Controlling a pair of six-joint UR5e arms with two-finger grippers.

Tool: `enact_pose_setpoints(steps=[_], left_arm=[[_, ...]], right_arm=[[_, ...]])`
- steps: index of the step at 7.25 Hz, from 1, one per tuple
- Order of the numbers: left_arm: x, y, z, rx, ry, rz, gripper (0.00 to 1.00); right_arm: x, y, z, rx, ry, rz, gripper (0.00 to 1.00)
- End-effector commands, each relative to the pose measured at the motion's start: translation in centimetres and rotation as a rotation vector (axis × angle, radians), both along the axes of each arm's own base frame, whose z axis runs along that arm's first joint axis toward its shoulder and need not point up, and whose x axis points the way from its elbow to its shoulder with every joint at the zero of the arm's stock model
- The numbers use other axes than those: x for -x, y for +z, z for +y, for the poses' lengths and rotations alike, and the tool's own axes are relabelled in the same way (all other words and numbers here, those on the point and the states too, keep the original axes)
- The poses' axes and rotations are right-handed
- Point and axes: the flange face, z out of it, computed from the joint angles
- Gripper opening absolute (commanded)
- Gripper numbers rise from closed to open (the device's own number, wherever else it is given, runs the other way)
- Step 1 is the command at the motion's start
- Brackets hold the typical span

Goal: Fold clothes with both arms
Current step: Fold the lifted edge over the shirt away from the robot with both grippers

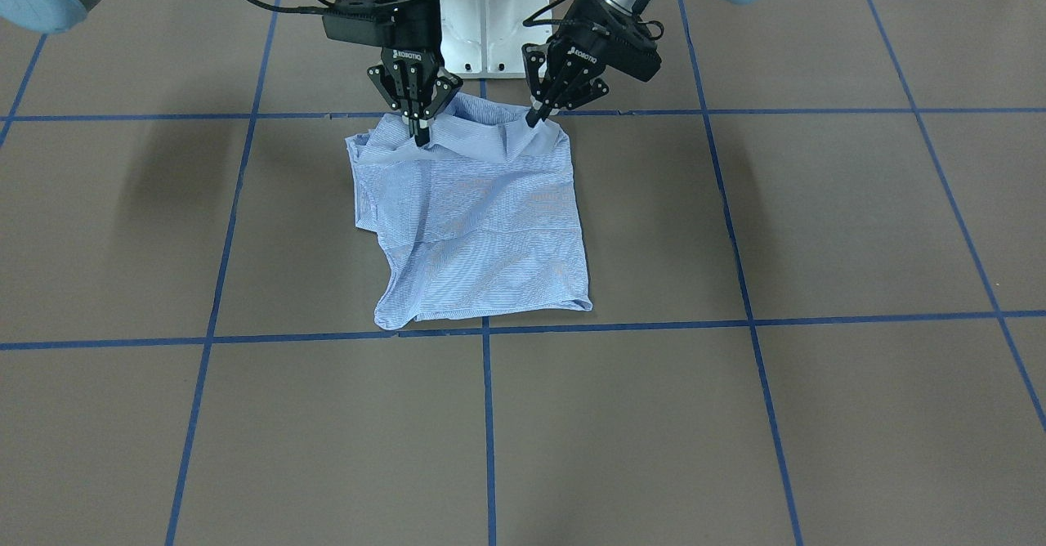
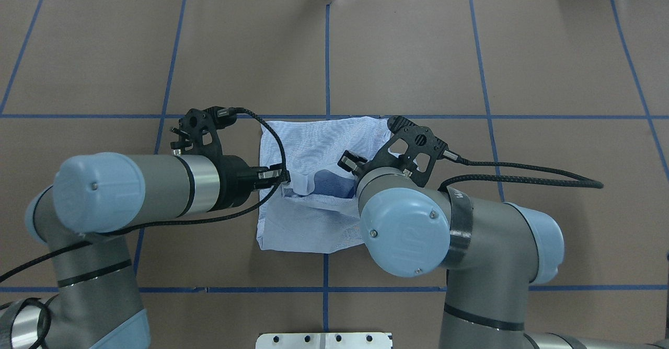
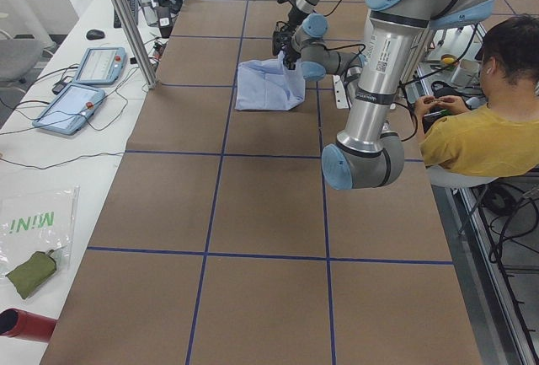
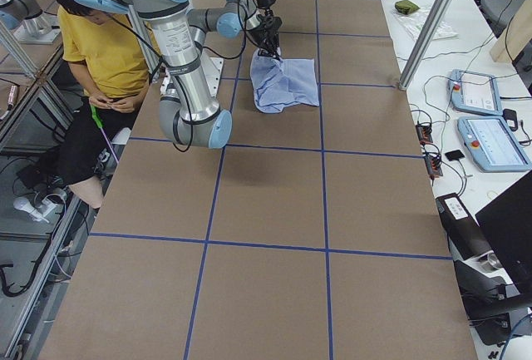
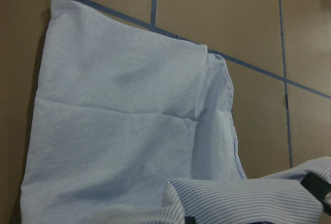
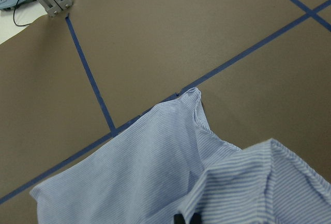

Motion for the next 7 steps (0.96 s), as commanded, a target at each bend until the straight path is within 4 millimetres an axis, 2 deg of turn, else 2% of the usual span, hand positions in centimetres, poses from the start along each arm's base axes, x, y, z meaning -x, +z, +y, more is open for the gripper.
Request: enact_pose_setpoints(steps=[1, 2, 3, 5, 6, 7], left_arm=[[-3.3, 2.8, -5.9, -0.016, -0.047, -0.108, 0.0], [-5.4, 3.2, -8.6, -0.012, -0.065, -0.132, 0.0], [-6.2, 4.8, -10.8, -0.02, -0.08, -0.151, 0.0], [-6.0, 6.9, -13.0, -0.052, -0.102, -0.149, 0.0], [-5.9, 7.5, -13.6, -0.05, -0.107, -0.16, 0.0], [-6.0, 7.9, -13.8, -0.045, -0.108, -0.168, 0.0]], right_arm=[[2.6, 2.5, -3.8, -0.016, 0.012, 0.04, 0.0], [4.5, 3.0, -5.2, -0.015, 0.021, 0.049, 0.0], [6.4, 3.3, -6.6, -0.009, 0.028, 0.071, 0.0], [9.6, 5.7, -9.8, -0.004, 0.049, 0.093, 0.0], [10.4, 6.0, -11.1, -0.012, 0.043, 0.106, 0.0], [10.2, 6.2, -11.7, -0.02, 0.023, 0.126, 0.0]])
